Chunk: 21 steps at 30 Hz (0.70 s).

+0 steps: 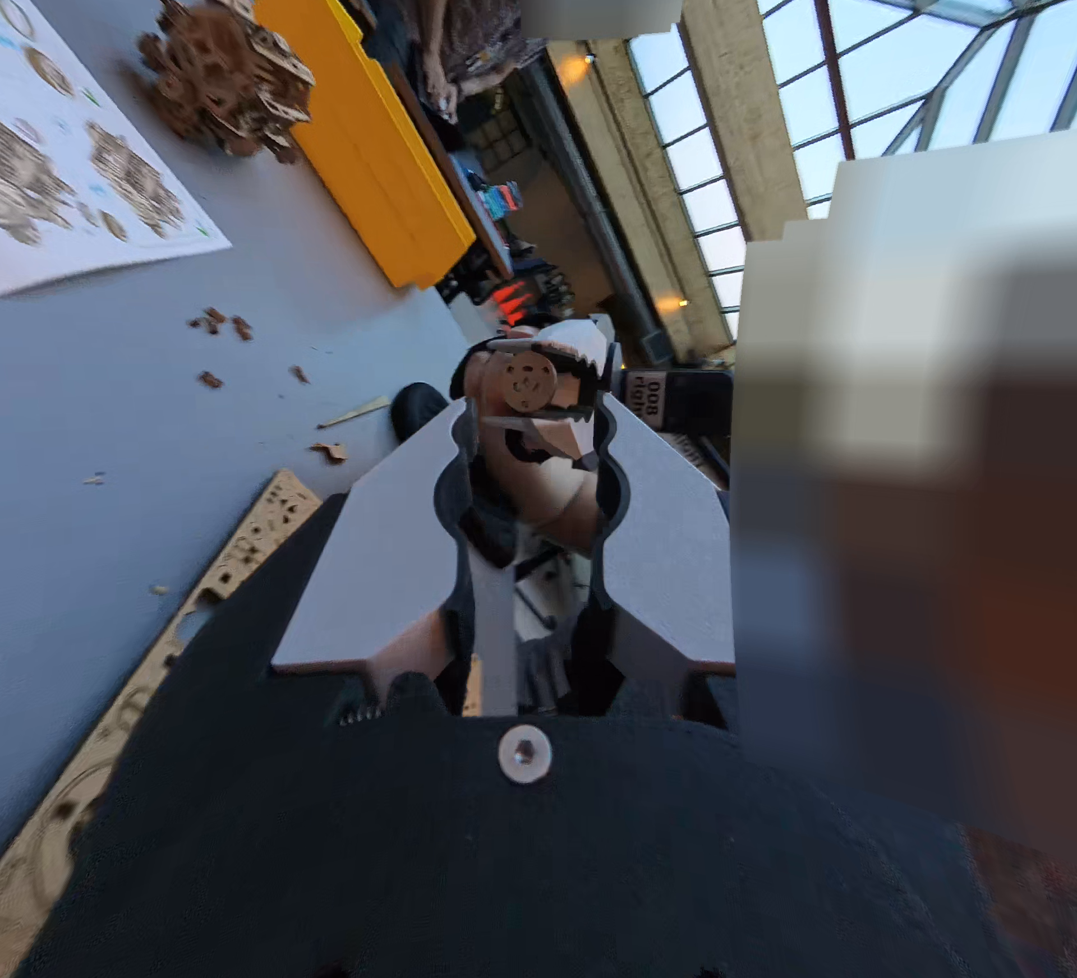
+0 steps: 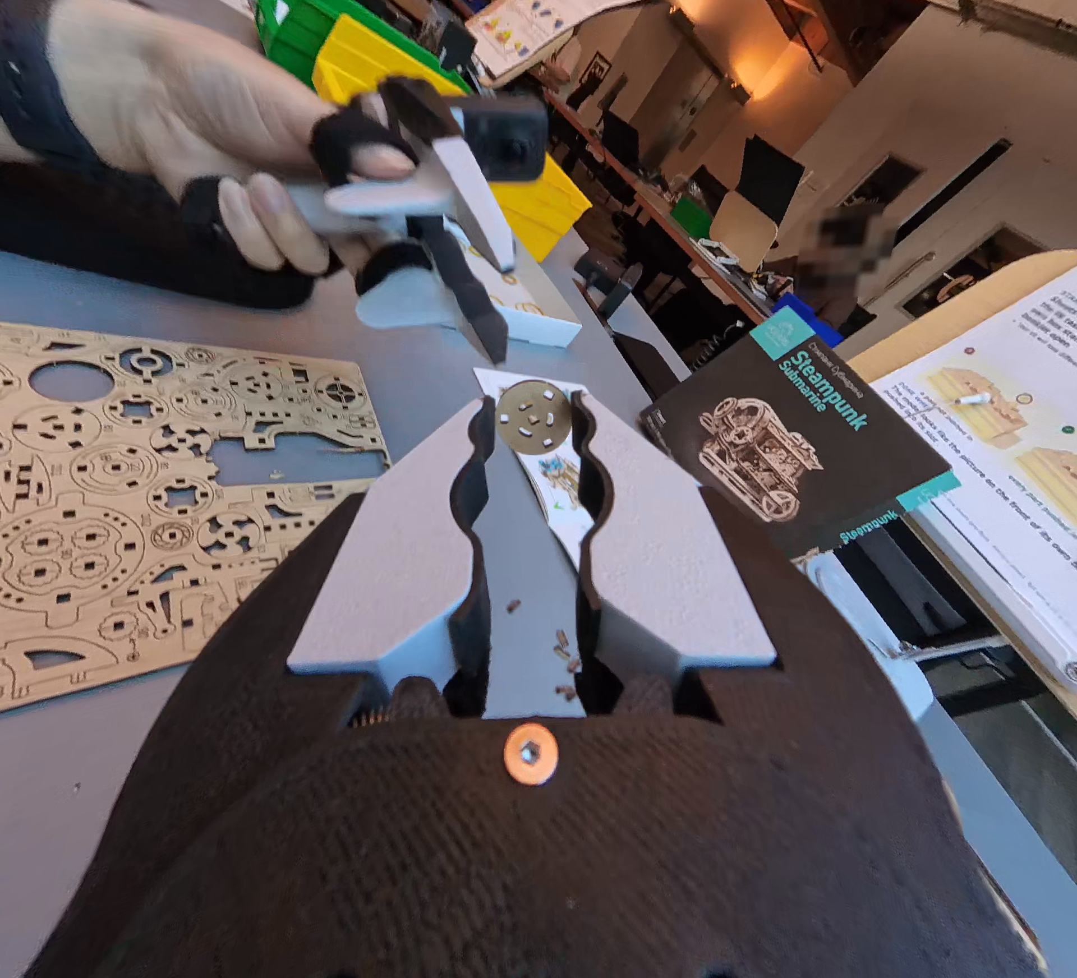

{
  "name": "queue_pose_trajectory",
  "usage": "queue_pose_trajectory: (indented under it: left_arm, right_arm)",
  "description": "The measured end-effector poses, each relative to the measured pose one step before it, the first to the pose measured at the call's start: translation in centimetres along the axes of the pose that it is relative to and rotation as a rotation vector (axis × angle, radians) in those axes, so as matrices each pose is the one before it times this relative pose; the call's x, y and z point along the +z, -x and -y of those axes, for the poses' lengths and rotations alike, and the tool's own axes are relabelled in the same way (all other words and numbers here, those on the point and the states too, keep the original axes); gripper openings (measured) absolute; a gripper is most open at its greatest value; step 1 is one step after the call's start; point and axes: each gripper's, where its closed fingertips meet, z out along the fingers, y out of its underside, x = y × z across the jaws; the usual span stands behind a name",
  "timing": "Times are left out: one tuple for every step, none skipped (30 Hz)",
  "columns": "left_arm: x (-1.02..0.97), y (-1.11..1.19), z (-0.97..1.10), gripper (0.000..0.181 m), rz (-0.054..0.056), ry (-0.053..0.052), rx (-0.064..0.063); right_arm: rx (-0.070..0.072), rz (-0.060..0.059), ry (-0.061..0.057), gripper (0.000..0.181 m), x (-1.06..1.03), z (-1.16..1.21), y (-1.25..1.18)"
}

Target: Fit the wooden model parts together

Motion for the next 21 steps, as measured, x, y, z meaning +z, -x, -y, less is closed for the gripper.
queue_pose_trajectory:
  left_arm:
    - [-0.737, 0.149, -0.134, 0.04, 0.0638, 0.0118, 0.067]
    - [-0.587, 0.279, -0.328, 0.043, 0.0694, 0.0216, 0.0571]
    - [-0.374, 0.413, -0.455, 0.045, 0.0748, 0.0276, 0.046]
    - [-0.112, 0.335, -0.451, 0.047, 0.0682, 0.0262, 0.0355]
    - [0.128, -0.214, -0.302, 0.049, 0.0301, 0.0148, 0.0265]
    - [0.199, -0.775, -0.162, 0.049, -0.0153, 0.004, 0.0102]
    - [0.206, -0.823, -0.161, 0.045, -0.0308, 0.0054, -0.0096]
    - [0.123, -0.428, -0.208, 0.042, -0.0173, 0.0091, -0.0146]
    - [0.033, 0.12, -0.265, 0.039, 0.0152, 0.0104, -0.0037]
    - [-0.076, 0.571, -0.312, 0.038, 0.0465, 0.0096, 0.0131]
    - [-0.116, 0.652, -0.32, 0.038, 0.0539, 0.0069, 0.0254]
    - [-0.124, 0.398, -0.332, 0.037, 0.0359, 0.0051, 0.0237]
    - [-0.093, 0.054, -0.321, 0.034, 0.0076, 0.004, 0.0116]
    - [-0.074, -0.164, -0.286, 0.027, -0.0144, 0.0029, 0.0003]
    - [-0.081, -0.161, -0.232, 0.018, -0.0226, 0.0024, -0.0059]
    - [-0.161, 0.122, -0.137, 0.007, -0.0107, -0.0003, -0.0125]
    - [-0.364, 0.451, 0.051, 0.007, 0.0069, -0.0092, -0.0188]
    - [-0.623, 0.545, 0.29, 0.009, 0.015, -0.0222, -0.017]
    - [-0.867, 0.645, 0.486, 0.013, 0.027, -0.0345, -0.0092]
    - [-1.027, 0.703, 0.562, 0.017, 0.0393, -0.0399, 0.0011]
    - [-1.067, 0.704, 0.488, 0.02, 0.045, -0.0375, 0.0076]
  right_arm:
    - [-0.0048, 0.0061, 0.0262, 0.025, 0.027, -0.494, 0.095]
    - [0.009, 0.0225, 0.0199, 0.025, 0.189, -0.257, 0.382]
    - [0.0159, 0.0288, 0.0048, 0.025, 0.358, 0.126, 0.519]
    - [0.0151, 0.0386, 0.0029, 0.025, 0.503, 0.285, 0.717]
    - [0.0148, 0.0359, 0.0112, 0.025, 0.618, 0.216, 0.682]
    - [0.0088, 0.0243, 0.0167, 0.025, 0.627, 0.098, 0.521]
    - [-0.0002, 0.0202, 0.0158, 0.025, 0.533, 0.056, 0.498]
    - [-0.0059, 0.0175, 0.0124, 0.025, 0.375, 0.06, 0.516]
    - [-0.0073, 0.0079, 0.0033, 0.025, 0.214, 0.147, 0.413]
    - [-0.0086, 0.0071, -0.0004, 0.025, 0.094, 0.163, 0.449]
    - [-0.0086, 0.0067, 0.0066, 0.025, 0.07, 0.048, 0.449]
    - [-0.0064, 0.0025, 0.0092, 0.025, 0.09, -0.005, 0.385]
    - [-0.0055, 0.0055, 0.0064, 0.025, 0.135, 0.02, 0.406]
    - [-0.0055, 0.0074, 0.0036, 0.025, 0.173, 0.053, 0.382]
    - [-0.0078, 0.0078, 0.006, 0.025, 0.244, 0.002, 0.272]
    - [-0.0078, 0.0097, 0.0119, 0.025, 0.313, -0.076, 0.133]
    - [-0.0037, 0.0136, 0.0182, 0.025, 0.425, -0.215, -0.025]
    - [0.0048, 0.0254, 0.0294, 0.025, 0.628, -0.442, -0.098]
    - [0.0157, 0.025, 0.039, 0.025, 0.855, -0.633, -0.373]
    - [0.0256, 0.0356, 0.0543, 0.025, 1.102, -0.877, -0.45]
    - [0.0353, 0.0386, 0.0677, 0.025, 1.247, -1.003, -0.51]
